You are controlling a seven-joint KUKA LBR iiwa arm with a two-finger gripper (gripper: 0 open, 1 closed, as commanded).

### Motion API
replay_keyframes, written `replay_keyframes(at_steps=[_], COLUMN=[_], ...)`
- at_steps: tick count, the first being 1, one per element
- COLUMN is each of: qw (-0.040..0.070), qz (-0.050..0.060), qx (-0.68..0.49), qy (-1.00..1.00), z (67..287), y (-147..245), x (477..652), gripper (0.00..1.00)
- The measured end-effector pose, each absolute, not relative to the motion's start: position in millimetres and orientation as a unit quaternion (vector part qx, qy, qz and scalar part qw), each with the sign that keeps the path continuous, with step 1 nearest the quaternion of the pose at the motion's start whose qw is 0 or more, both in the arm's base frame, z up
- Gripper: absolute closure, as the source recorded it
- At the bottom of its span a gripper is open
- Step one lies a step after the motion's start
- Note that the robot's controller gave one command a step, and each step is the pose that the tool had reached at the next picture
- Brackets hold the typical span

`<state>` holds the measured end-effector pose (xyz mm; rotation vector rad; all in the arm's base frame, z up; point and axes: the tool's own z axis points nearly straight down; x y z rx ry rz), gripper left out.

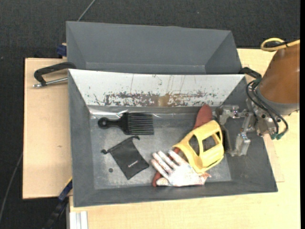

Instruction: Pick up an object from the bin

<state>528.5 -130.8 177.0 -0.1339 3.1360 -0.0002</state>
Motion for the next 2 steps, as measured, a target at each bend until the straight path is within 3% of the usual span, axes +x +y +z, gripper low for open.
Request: replay_keyframes(at_steps=[1,2], qw=[0.006,0.003], qz=[-0.002,-0.002], qx=[-0.194,-0.238], qy=[0.981,0.971], z=[141,116], y=[-107,-93], x=[512.1,508.2], gripper=[0.00,0.00])
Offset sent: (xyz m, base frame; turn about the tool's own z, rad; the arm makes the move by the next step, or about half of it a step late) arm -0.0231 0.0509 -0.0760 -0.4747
